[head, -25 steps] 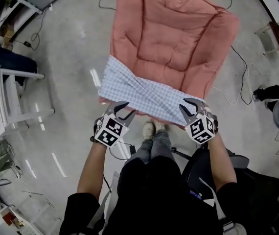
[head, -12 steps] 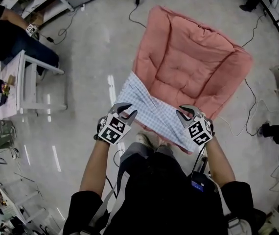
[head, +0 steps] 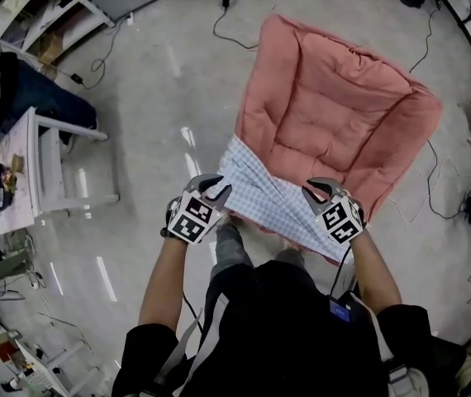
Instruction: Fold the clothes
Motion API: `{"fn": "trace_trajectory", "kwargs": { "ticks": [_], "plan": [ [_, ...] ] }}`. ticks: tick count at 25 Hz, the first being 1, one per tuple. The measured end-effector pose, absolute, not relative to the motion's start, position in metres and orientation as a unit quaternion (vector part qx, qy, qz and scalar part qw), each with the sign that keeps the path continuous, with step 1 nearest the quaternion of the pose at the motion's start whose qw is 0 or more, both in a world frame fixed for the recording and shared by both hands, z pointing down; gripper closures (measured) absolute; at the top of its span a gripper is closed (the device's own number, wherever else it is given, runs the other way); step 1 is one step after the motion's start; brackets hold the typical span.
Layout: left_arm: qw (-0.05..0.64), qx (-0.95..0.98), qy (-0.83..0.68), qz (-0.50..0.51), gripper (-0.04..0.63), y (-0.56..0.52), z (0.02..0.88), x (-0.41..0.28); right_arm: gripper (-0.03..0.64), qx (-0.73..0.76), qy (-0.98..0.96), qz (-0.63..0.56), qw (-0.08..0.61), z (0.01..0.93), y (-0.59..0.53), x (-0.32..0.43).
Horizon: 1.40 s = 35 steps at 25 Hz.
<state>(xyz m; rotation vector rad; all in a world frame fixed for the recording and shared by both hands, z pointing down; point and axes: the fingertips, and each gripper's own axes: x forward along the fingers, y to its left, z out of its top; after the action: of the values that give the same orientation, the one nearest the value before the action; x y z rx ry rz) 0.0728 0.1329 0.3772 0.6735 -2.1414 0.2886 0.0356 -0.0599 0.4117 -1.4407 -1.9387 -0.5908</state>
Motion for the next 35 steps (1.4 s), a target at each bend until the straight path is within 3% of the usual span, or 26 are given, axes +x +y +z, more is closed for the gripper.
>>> {"fn": "trace_trajectory", "kwargs": {
  "ticks": [15,35],
  "plan": [
    [0.412,0.433,-0.784,0.167,0.486,0.261,0.425,-0.014,0.549,-0.421,-0.799,-0.187,0.387,0.442,0.081,-0.004],
    [0.402,0.525,-0.715,0.227,0.481,0.235,0.582,-0.083,0.541,-0.439,-0.763,-0.164,0.444,0.566,0.107,-0.023]
  ]
}}
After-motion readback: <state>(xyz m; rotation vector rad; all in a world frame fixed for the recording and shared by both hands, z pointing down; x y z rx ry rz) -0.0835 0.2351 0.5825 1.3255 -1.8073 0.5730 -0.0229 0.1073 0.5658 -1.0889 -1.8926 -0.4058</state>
